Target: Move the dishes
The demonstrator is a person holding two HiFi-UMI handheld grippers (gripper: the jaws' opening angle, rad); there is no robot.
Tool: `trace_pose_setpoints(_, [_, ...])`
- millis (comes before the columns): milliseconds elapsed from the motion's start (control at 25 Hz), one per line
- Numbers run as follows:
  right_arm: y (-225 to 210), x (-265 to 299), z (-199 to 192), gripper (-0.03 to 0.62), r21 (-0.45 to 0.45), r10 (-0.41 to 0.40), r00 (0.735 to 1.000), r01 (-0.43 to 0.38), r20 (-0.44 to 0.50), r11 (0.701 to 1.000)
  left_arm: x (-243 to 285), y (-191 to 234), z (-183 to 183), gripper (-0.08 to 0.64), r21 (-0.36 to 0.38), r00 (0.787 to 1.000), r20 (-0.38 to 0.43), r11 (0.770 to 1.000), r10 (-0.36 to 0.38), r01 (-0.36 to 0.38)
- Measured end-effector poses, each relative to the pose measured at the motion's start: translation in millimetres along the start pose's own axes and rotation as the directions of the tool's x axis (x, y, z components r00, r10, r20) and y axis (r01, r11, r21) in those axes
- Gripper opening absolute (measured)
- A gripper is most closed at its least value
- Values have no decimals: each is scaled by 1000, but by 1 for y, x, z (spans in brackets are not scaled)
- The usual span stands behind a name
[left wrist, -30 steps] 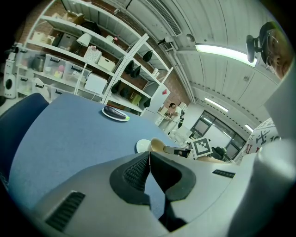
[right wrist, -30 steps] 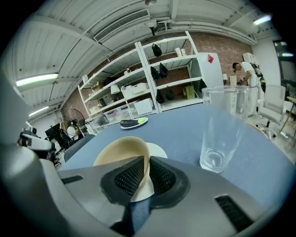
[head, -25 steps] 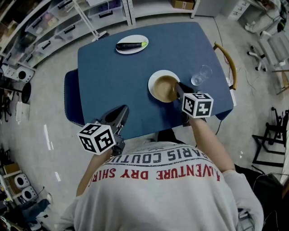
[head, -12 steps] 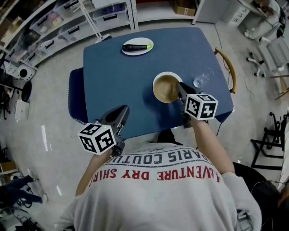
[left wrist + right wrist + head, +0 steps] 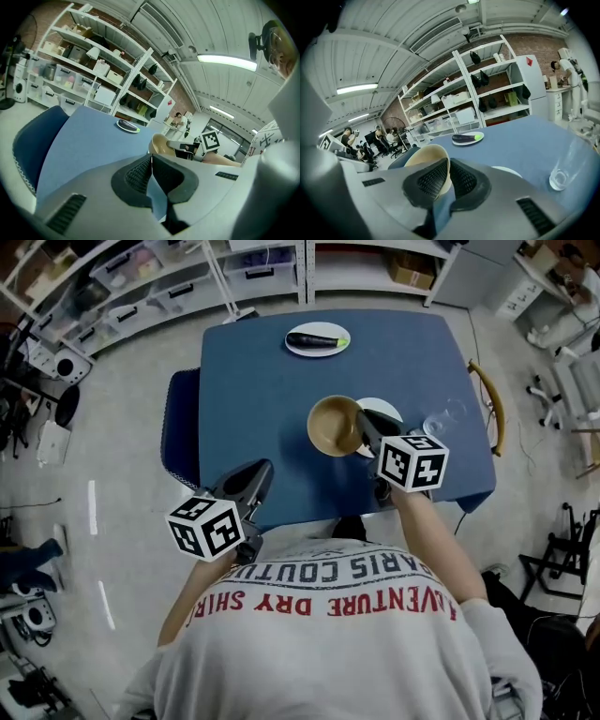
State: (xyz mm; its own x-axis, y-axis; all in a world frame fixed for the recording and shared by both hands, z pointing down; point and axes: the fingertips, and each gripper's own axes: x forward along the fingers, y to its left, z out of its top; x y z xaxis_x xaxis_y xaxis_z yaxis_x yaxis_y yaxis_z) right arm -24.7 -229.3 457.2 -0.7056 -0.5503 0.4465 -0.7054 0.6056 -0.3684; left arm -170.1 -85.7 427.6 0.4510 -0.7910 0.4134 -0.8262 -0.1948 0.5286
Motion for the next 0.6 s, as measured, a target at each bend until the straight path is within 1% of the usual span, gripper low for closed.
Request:
trace_pose_setpoints(320, [33, 46, -10, 33, -45, 94, 991, -99, -95, 994, -21, 26, 6, 29, -56, 994, 49, 994, 95, -92])
trace_pose_setpoints(480, [40, 67, -22, 33, -54, 124, 980, -134, -158, 989, -31, 37, 7, 29, -87, 987, 69, 987, 142, -136])
trace_pose_setpoints(600, [43, 82, -33, 34, -64, 132, 970, -148, -203, 987, -40, 46, 7, 29, -111, 981, 81, 980, 176, -167])
